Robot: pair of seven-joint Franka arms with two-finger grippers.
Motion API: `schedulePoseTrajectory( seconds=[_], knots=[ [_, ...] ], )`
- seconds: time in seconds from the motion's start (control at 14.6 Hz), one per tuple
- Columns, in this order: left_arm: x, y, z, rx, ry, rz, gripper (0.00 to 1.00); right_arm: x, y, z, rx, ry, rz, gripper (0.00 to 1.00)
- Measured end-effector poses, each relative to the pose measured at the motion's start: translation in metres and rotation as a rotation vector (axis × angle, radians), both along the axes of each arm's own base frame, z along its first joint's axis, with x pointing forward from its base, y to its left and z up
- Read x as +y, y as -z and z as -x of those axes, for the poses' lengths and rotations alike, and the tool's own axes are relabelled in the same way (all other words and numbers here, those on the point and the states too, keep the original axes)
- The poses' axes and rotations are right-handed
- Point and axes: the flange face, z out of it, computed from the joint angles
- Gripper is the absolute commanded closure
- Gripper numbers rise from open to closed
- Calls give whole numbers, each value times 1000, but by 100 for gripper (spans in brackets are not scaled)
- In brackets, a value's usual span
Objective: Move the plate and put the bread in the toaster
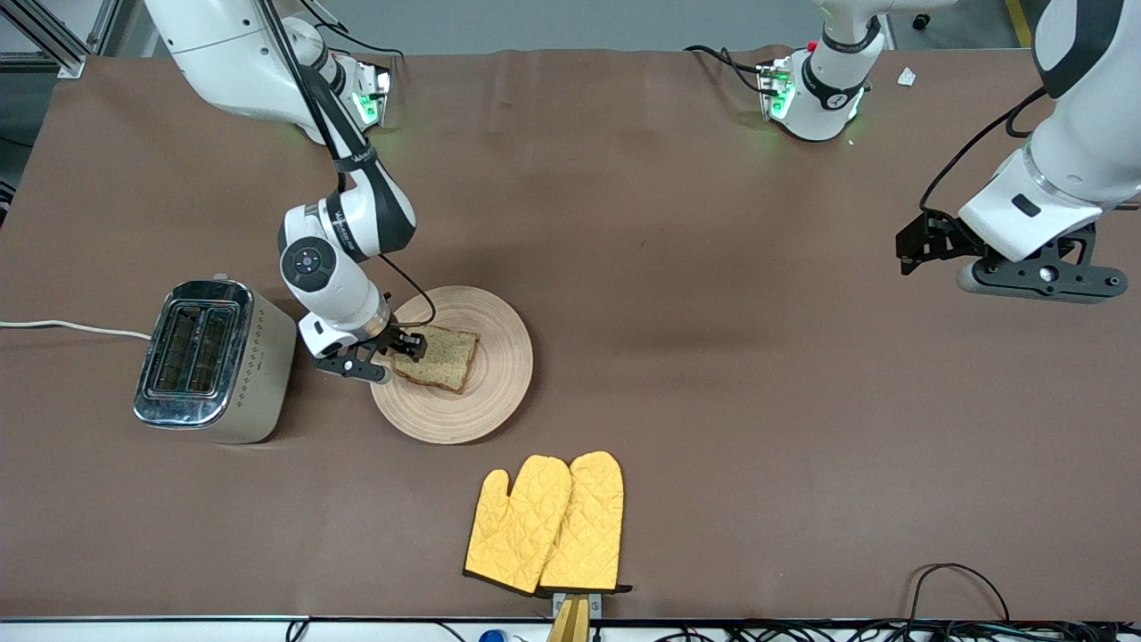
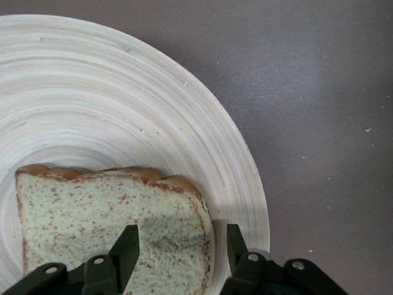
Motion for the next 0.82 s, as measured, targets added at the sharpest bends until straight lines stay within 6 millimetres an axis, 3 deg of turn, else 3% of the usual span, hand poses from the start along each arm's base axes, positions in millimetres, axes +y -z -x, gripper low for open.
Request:
schedulePoseTrajectory(
  seconds=[0.21, 0.55, 0.82],
  knots=[
    [6, -8, -2, -17, -11, 3, 0, -1, 3, 1, 6, 3, 3, 48],
    [8, -17, -1, -16, -19, 10, 0, -6, 7, 0, 5, 12, 2, 75],
    [32, -18, -2, 0, -70, 34, 0, -6, 7, -1, 3, 14, 2, 90]
  ],
)
